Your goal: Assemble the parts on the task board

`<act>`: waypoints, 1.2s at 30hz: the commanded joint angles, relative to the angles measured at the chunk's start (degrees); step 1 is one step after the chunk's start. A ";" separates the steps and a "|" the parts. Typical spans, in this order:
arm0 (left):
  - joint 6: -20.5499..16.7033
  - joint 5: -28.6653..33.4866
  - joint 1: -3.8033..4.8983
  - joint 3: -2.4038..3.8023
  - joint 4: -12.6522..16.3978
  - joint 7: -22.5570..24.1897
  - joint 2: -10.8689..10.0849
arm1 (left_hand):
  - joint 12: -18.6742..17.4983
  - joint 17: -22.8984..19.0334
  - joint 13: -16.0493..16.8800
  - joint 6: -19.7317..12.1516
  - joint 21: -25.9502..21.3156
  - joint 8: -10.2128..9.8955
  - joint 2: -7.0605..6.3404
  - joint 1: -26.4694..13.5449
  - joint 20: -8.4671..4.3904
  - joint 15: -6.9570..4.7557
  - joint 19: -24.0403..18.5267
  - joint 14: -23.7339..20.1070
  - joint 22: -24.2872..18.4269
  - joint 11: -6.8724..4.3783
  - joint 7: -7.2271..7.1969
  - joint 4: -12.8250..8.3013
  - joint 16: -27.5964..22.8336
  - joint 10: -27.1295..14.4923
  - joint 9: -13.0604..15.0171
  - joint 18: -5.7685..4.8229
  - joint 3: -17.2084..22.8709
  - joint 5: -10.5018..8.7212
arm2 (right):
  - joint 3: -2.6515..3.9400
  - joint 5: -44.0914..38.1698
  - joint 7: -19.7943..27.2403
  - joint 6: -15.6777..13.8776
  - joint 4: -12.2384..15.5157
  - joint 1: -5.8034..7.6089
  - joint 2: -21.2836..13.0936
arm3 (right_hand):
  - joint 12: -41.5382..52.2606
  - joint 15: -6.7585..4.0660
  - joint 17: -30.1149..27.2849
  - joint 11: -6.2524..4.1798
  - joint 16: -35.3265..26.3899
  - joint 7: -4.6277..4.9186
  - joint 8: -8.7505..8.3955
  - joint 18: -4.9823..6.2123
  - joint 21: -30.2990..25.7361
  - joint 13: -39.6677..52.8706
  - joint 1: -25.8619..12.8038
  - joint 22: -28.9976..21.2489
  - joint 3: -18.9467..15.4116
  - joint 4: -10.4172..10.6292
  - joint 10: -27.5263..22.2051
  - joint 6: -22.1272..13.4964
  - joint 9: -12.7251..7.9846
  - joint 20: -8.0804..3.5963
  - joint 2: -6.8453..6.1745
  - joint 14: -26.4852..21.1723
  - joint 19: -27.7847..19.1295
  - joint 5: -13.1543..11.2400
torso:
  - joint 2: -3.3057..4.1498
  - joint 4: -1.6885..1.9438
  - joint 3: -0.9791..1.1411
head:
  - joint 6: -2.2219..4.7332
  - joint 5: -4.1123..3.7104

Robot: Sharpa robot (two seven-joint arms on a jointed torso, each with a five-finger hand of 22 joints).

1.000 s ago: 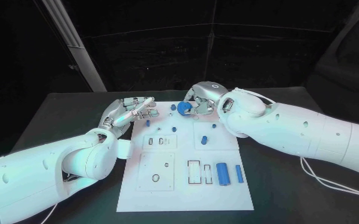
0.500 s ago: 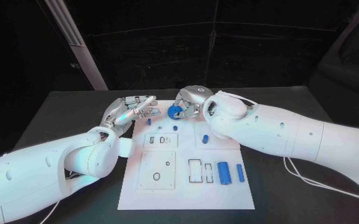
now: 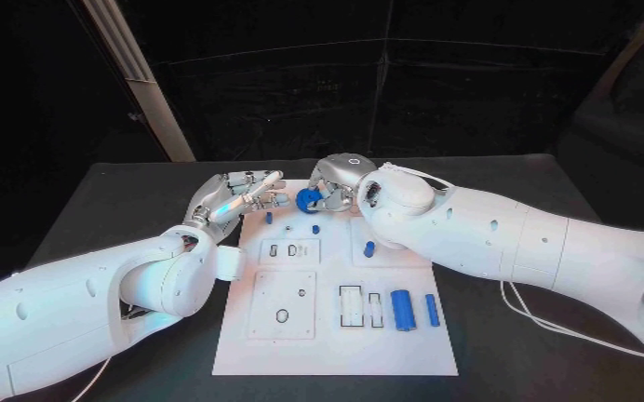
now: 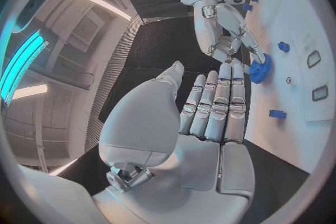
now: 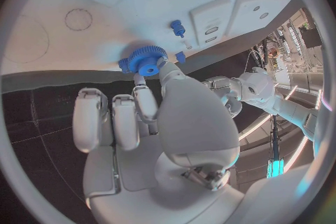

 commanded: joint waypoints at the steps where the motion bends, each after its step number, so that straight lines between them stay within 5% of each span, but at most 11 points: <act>1: 0.70 -0.29 0.10 0.04 0.00 0.08 0.10 | -0.33 -0.08 -0.05 -0.32 -0.07 -0.24 0.51 0.18 0.14 -0.04 -0.38 -0.26 -0.10 0.33 0.31 -0.35 -0.28 -0.14 -0.08 0.76 0.14 -0.30 | -0.05 -0.86 -0.21 0.84 -0.14 0.01 0.36 | -0.78 0.75 2.87 0.37 -0.25 0.60 -1.23 -0.77 0.30 -0.37 -0.85 -0.11 -0.63 0.37 -0.48 -1.87 -0.33 0.56 -1.02 3.55 0.00 -1.29 | -0.01 -0.05 0.02 | -0.10 0.06; 6: 0.76 -0.29 0.10 0.04 -0.05 0.01 0.17 | -0.33 -0.08 -0.05 -0.32 -0.07 -0.24 0.51 0.18 0.14 -0.04 -0.38 -0.26 -0.10 0.33 0.31 -0.35 -0.28 -0.14 -0.08 0.76 0.14 -0.30 | -0.05 -0.89 -0.06 1.56 -0.44 0.01 0.73 | -1.67 1.50 2.76 1.23 -0.40 1.48 -2.44 -0.72 0.22 -1.06 -3.97 -0.29 -2.69 2.32 -1.13 -4.92 -0.31 1.31 -2.15 3.52 -0.17 -3.49 | -0.02 -0.04 0.01 | -0.15 0.06; 13: 0.79 -0.29 0.10 0.04 -0.03 -0.13 0.09 | -0.35 -0.08 -0.05 -0.33 -0.11 -0.26 0.51 0.18 0.15 -0.03 -0.41 -0.29 -0.13 0.34 0.32 -0.40 -0.34 -0.16 -0.07 0.76 0.13 -0.30 | -0.05 -0.89 0.28 2.04 -0.32 0.00 0.49 | -1.66 1.75 2.79 1.45 -0.44 1.61 -2.24 -0.67 0.18 -1.04 -6.89 -0.37 -5.92 5.34 -1.37 -6.10 -0.10 1.67 -2.78 3.51 -0.28 -3.49 | -0.06 -0.03 0.00 | -0.20 0.18; 19: 0.88 -0.29 0.10 0.04 -0.03 -0.17 0.01 | -0.35 -0.08 -0.05 -0.33 -0.11 -0.26 0.51 0.18 0.15 -0.03 -0.41 -0.29 -0.13 0.34 0.32 -0.40 -0.34 -0.16 -0.07 0.76 0.13 -0.30 | -0.07 0.12 1.86 -3.05 1.32 -0.03 -1.51 | -1.21 1.79 3.03 1.47 -0.32 1.62 -1.95 -0.73 0.31 -0.68 -7.70 -0.05 -6.72 5.47 -1.16 -5.24 0.10 1.73 -1.81 3.57 -0.10 -2.92 | -0.09 -0.06 0.07 | -0.07 0.16; 26: 0.93 -0.29 0.10 0.04 -0.09 -0.14 -0.37 | -0.38 -0.08 -0.05 -0.34 -0.14 -0.29 0.51 0.18 0.16 -0.02 -0.43 -0.31 -0.16 0.35 0.33 -0.44 -0.38 -0.18 -0.07 0.76 0.13 -0.30 | -0.10 9.38 9.92 -9.66 6.01 -0.07 -9.35 | -1.31 1.69 2.79 1.34 -0.51 1.53 -2.01 -0.69 0.28 -0.75 -4.20 -0.17 -6.27 3.54 -1.29 -4.49 0.17 1.66 -0.26 3.51 -0.20 0.14 | -0.21 -0.32 0.05 | 0.04 0.13; 36: 1.07 -0.30 0.09 0.03 -0.19 -0.17 -0.60 | -0.38 -0.08 -0.05 -0.34 -0.16 -0.29 0.52 0.22 0.17 -0.01 -0.44 -0.31 -0.17 0.34 0.30 -0.49 -0.41 -0.17 -0.07 0.76 0.14 -0.29 | -0.13 25.69 23.15 -6.34 9.18 -0.08 -22.51 | -2.56 1.50 2.42 1.12 -0.86 1.39 -2.19 -0.58 0.02 -1.65 2.31 -0.72 -5.80 -1.24 -2.12 -4.54 0.07 1.49 -0.64 3.38 -0.65 0.81 | -0.40 -1.15 0.45 | 0.38 -0.07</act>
